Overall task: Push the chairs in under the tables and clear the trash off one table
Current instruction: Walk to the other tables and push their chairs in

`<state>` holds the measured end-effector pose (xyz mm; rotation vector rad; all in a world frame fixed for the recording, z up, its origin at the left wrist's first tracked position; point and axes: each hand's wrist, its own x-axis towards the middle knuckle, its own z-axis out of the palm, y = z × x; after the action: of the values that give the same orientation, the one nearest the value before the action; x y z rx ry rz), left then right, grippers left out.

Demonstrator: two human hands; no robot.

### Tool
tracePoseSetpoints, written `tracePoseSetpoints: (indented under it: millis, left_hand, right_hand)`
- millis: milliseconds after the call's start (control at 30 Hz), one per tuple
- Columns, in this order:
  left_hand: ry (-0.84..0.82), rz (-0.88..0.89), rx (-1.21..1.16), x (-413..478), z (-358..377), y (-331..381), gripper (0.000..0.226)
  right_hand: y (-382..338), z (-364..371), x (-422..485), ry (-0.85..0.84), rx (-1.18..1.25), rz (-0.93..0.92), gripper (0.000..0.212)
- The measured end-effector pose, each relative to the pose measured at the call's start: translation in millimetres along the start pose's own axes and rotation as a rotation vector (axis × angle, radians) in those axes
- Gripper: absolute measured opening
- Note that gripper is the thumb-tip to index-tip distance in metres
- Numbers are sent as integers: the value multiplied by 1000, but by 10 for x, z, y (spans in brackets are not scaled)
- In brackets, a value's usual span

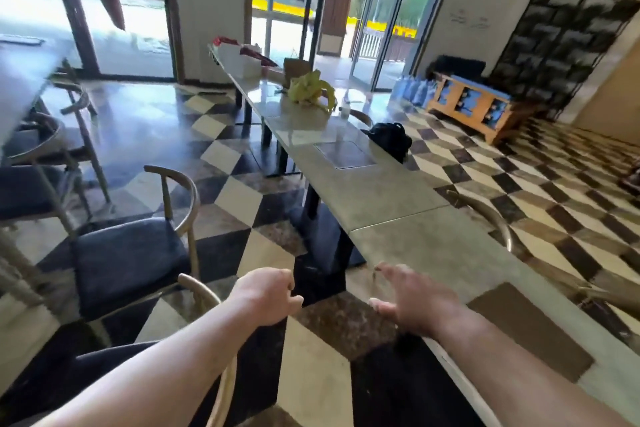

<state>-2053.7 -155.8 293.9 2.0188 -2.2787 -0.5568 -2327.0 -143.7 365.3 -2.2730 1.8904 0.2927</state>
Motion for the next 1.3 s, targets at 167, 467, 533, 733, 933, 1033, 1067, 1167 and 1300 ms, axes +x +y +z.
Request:
tracePoseSetpoints:
  millis: [167,467,533,733,933,1033,1067,1167,1300]
  left_hand:
    - [84,-108,-135,908,-380,-418,57]
    - [153,-389,-225,1467,-682,-1469,60]
    - [150,-506,-252,1407,-600,-1754,55]
    - [168,-925,-301,1124,-277,-2315,56]
    - [223,-1310,-469,1035,282,-2035,54]
    - [204,-1466,-572,997,676,-1696,52]
    - [201,-1509,-603,975,793,-1586,51]
    - [200,-1646,-712,896,1202,-1300,50]
    - [208,-1736,-834,823,1696,-1043,58]
  right_hand:
    - [-116,-779,1162,88,-209,-95,59]
    - [-1168,-807,2893,46,-272,-492,58]
    - [-1430,-708,3266,31,-287,-585,61]
    - [-2255,-386,4221,5,-296,-942,53]
    - [-2829,13,4790,-177,-358,-1308,46]
    - [-2917,354,4915,-256,-510,-1458,55]
    - [-2943,473,4938,-271,-549,-1502,57]
    - [-3027,898,4915,-332,-636,-1606,63]
    - [-3147,1566,4739,-383,-682,-1789,72]
